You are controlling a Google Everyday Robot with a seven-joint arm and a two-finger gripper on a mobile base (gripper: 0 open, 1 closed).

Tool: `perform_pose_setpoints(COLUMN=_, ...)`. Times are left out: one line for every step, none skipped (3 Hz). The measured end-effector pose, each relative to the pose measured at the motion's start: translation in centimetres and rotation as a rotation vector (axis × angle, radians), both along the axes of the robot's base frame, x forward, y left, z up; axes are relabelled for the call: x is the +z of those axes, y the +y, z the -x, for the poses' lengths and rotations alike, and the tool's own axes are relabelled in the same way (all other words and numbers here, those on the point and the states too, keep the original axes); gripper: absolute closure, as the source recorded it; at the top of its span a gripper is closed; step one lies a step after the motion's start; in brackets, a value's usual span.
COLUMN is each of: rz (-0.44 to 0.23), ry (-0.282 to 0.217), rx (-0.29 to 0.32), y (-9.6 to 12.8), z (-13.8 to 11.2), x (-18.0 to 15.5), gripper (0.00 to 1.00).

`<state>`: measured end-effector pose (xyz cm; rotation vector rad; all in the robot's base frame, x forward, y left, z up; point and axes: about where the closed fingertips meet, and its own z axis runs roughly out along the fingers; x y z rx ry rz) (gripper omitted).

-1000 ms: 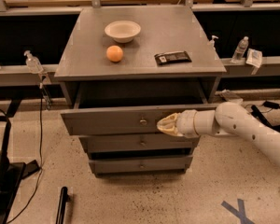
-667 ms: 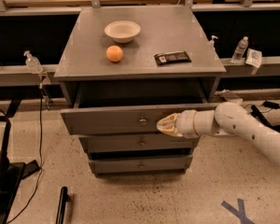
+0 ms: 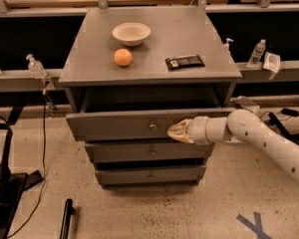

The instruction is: Close top drawer

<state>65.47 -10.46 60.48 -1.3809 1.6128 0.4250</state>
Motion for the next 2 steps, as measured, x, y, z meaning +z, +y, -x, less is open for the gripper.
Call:
perform_pose_setpoints(rz=-0.026, ry=-0.022, rx=-0.019, y=-1.18, z=-3.36, x=-1.47, gripper=1.0)
perform_pose_setpoints(rz=-0.035, ry=-0.033, rx=-0.026, y=-1.8, z=-4.22, x=-1.77, gripper=1.0)
